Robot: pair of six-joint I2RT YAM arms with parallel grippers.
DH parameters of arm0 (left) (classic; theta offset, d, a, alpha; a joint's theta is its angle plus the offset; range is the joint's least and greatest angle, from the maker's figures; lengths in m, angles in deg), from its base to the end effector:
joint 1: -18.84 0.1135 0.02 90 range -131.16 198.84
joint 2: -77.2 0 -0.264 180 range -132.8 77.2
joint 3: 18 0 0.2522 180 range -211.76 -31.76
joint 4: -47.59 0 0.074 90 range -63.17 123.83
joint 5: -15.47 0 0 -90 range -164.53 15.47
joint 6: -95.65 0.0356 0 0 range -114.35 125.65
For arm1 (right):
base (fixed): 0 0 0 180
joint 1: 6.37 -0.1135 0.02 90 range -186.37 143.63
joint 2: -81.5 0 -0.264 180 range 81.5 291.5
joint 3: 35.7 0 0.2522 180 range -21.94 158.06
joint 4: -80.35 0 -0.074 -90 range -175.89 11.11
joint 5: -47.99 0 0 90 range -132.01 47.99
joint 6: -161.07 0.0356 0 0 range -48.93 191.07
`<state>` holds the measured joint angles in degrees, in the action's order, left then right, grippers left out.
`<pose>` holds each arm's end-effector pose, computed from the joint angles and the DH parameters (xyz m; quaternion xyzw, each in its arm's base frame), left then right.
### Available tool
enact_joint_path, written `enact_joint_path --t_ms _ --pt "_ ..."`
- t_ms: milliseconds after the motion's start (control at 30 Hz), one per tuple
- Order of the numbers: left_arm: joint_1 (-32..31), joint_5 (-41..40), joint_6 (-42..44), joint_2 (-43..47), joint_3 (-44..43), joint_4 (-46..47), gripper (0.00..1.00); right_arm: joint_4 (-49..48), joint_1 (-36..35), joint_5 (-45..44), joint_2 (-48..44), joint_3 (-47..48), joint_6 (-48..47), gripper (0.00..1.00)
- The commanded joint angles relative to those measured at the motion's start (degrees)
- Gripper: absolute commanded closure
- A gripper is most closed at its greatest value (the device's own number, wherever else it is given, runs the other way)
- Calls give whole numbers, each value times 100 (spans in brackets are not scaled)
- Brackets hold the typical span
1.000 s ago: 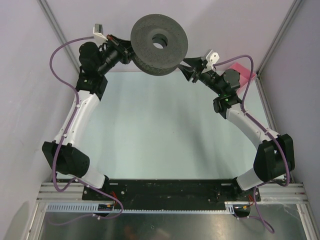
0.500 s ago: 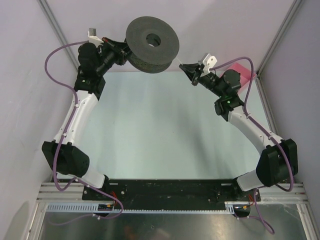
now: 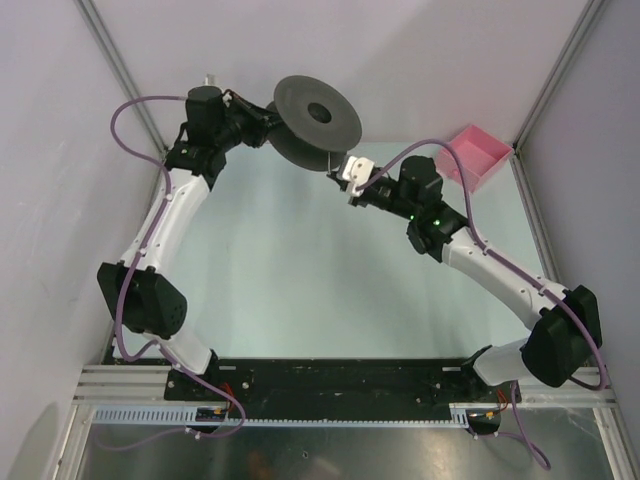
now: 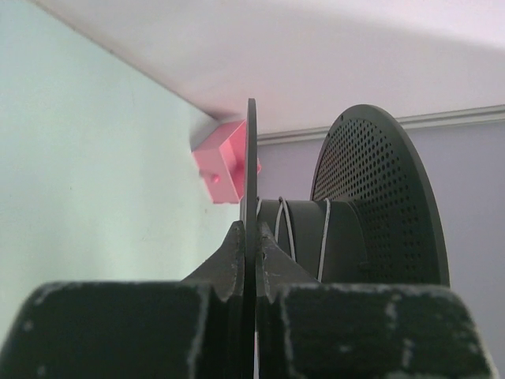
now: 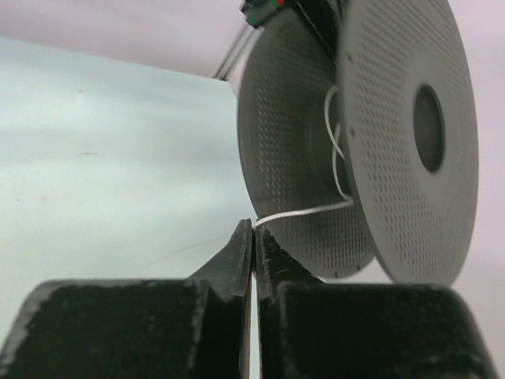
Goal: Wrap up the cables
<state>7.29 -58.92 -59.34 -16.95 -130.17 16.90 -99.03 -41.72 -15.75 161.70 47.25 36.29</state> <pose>0.3749 -0.0864 0.4311 -0.2720 0.7291 -0.4666 0.4203 0.2624 0.2054 0.3897 -0.5221 0.4591 0.1611 0.7005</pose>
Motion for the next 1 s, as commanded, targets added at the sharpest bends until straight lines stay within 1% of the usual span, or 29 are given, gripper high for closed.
enact_joint_path --t_ms 0,200,267,333,400,500,567,667,800,967 --pt "27 -1013 -61 -52 -429 337 100 348 -493 219 -156 -2 -624 100" --pt "176 -1229 84 -50 -484 339 100 773 -422 503 -290 -5 -525 100" --pt "196 -1241 231 -31 -512 346 100 801 -403 430 -311 -9 -548 100" --pt "135 -1227 441 -11 -466 343 100 593 -446 195 -262 1 -587 100" --pt "15 -1236 665 54 -305 340 100 148 -516 -203 -163 -1 -528 100" --pt "-161 -1208 755 170 69 345 100 -644 -571 -916 28 -4 -134 100" --pt "-242 -1093 631 215 303 345 100 -1124 -583 -1331 181 -7 158 100" --pt "-322 -903 410 204 517 354 100 -1903 -597 -1627 410 -141 355 100" --pt "-371 -554 5 88 715 517 100 -2736 -675 -1909 814 -269 289 100" --pt "-383 -218 -361 -26 1191 1110 100 -3599 -762 -2193 1446 -353 -340 100"
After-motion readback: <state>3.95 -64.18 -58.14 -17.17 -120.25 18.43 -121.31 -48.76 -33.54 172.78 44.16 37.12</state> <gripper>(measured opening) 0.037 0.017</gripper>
